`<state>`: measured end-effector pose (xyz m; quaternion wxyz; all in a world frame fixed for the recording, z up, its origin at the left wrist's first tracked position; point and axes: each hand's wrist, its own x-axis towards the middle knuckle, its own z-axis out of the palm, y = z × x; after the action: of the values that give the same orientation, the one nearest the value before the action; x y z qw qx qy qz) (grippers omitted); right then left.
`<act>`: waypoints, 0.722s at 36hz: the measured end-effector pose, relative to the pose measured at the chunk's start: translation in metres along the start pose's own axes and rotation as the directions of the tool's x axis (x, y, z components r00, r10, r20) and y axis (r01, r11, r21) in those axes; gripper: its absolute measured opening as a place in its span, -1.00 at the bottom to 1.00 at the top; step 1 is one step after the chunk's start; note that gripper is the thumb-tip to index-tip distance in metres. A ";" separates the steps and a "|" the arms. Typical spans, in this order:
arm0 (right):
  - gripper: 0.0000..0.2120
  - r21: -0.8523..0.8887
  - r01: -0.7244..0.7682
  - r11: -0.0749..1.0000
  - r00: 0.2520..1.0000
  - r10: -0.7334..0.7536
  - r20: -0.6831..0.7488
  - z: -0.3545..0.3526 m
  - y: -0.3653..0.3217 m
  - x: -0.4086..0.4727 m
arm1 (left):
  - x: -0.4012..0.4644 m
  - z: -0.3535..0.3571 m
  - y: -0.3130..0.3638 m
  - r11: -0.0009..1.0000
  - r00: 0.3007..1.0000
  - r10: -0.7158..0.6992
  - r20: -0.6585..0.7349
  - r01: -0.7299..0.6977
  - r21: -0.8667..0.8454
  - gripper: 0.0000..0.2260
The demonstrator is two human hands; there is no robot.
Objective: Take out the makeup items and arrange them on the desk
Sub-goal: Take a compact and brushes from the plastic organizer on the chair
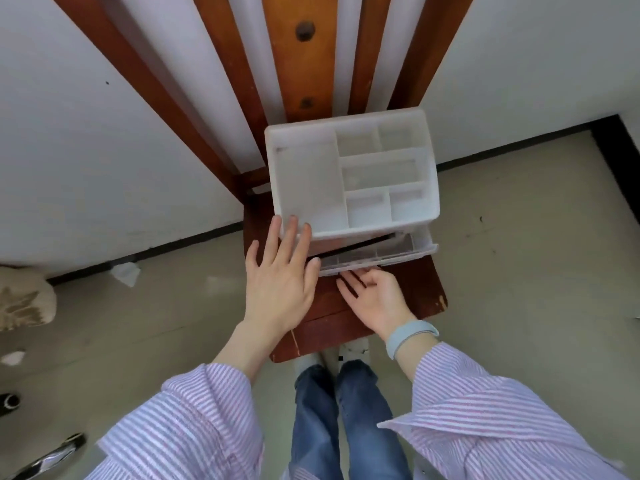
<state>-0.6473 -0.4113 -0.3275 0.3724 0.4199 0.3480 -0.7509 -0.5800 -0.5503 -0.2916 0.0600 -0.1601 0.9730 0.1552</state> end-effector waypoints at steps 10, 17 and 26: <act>-0.64 0.002 -0.050 0.999 0.992 0.050 -0.120 -0.053 0.029 -0.043 | -0.002 -0.001 0.005 1.000 0.998 -0.025 0.062 0.024 0.018 -0.48; -0.75 -0.294 -0.050 0.954 0.994 0.019 -0.106 -0.049 0.014 -0.055 | -0.025 0.001 0.010 0.997 0.998 0.011 -0.055 -0.014 -0.070 -0.56; -0.88 -0.910 0.308 -0.278 0.760 -0.503 0.411 -0.032 -0.011 -0.062 | -0.036 0.023 0.013 1.000 1.000 0.012 -0.016 -0.012 -0.002 -0.66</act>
<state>-0.6222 -0.3625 -0.2834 0.2477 -0.0863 0.9188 -0.2949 -0.5491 -0.5204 -0.3039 0.0512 -0.1553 0.9742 0.1553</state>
